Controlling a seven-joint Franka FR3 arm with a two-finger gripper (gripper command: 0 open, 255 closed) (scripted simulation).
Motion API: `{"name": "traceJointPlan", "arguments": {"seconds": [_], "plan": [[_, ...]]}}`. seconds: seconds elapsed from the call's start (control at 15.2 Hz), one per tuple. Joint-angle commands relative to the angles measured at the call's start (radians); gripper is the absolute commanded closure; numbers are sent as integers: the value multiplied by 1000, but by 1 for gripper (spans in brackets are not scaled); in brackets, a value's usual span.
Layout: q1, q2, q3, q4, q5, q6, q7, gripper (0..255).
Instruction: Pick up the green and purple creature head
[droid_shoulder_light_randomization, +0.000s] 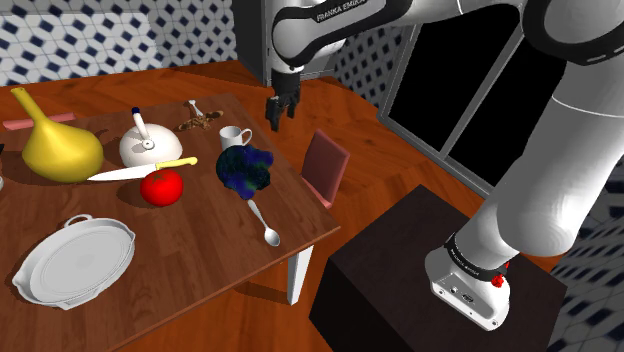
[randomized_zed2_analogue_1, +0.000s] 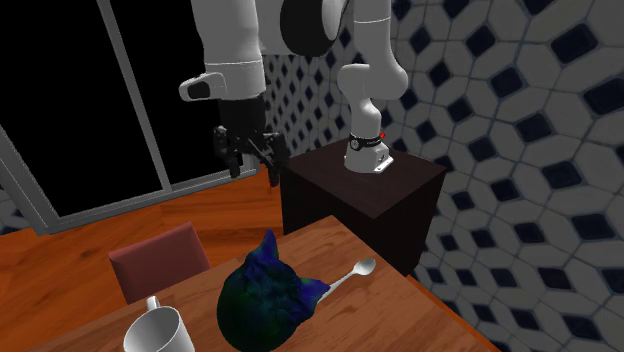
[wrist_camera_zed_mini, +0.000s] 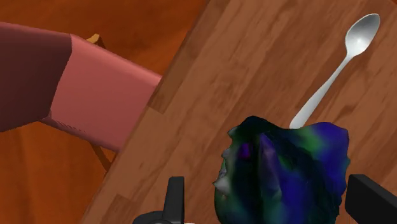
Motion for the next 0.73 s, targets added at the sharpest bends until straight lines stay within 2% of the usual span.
{"name": "traceJointPlan", "arguments": {"seconds": [0.0, 0.33, 0.66], "plan": [[10, 76, 12, 61, 1, 2, -19, 0], [43, 242, 43, 206, -6, -9, -55, 0], [48, 282, 45, 202, -9, 32, -59, 0]]}}
